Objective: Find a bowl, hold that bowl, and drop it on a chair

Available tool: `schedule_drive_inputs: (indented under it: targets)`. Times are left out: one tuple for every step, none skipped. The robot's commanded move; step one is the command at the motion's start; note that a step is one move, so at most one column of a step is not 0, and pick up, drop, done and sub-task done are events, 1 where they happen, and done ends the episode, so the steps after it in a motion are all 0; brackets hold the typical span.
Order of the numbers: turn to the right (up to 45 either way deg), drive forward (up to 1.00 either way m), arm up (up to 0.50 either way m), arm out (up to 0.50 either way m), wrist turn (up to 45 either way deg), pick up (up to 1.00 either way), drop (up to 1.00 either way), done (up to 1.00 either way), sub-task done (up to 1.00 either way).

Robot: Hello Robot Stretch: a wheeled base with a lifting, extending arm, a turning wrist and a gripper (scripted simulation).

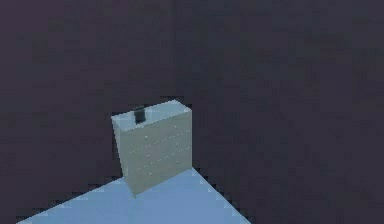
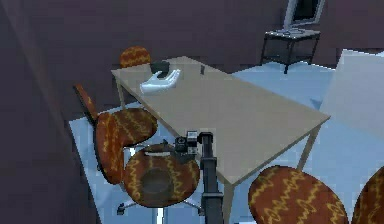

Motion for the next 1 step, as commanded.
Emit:
schedule_drive_inputs:
  targets:
    - [0.0, 0.00, 0.00, 0.00, 0.0, 0.00, 0.00, 1.00, 0.00]
